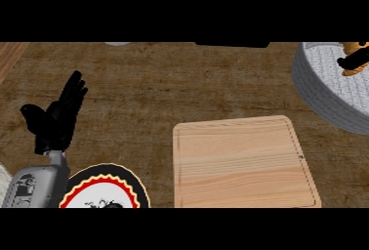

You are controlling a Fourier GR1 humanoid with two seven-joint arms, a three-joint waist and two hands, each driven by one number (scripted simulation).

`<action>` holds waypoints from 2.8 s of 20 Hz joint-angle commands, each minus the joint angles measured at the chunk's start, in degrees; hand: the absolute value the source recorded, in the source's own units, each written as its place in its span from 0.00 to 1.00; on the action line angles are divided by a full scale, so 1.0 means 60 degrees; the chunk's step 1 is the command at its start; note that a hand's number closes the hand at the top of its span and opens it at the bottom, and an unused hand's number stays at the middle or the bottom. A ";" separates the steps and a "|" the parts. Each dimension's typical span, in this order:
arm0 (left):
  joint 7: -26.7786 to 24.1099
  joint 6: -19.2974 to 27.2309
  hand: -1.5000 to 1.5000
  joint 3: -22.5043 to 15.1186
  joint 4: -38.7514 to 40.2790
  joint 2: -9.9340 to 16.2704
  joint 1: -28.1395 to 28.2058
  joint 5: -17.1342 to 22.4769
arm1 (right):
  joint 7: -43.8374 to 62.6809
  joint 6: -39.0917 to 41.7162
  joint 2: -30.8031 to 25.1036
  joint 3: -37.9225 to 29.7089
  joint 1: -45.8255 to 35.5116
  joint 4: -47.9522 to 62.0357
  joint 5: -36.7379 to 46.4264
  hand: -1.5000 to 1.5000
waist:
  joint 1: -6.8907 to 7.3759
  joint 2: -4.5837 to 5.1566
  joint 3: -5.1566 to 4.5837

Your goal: Pick the croissant from the cutting board and place it in the basket

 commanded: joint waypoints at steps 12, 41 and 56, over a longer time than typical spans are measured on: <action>0.0204 -0.0306 0.50 0.0088 -0.0225 0.0189 -0.0032 0.0185 | -0.0272 0.0286 -0.0565 0.0194 0.0332 0.0260 0.0332 1.00 | 0.0064 0.0024 0.0007; -0.0058 -0.0244 0.50 0.0343 0.0171 0.0213 0.0044 0.0160 | 0.0347 0.0211 -0.0051 -0.1277 0.0873 -0.0194 -0.1173 0.00 | -0.0078 -0.0031 0.0011; -0.0306 -0.0368 0.50 0.0667 0.0120 0.0393 0.0363 0.0351 | -0.0181 0.0087 -0.1663 -0.4418 0.0846 -0.0910 -0.4303 0.00 | -0.0334 -0.0164 -0.0006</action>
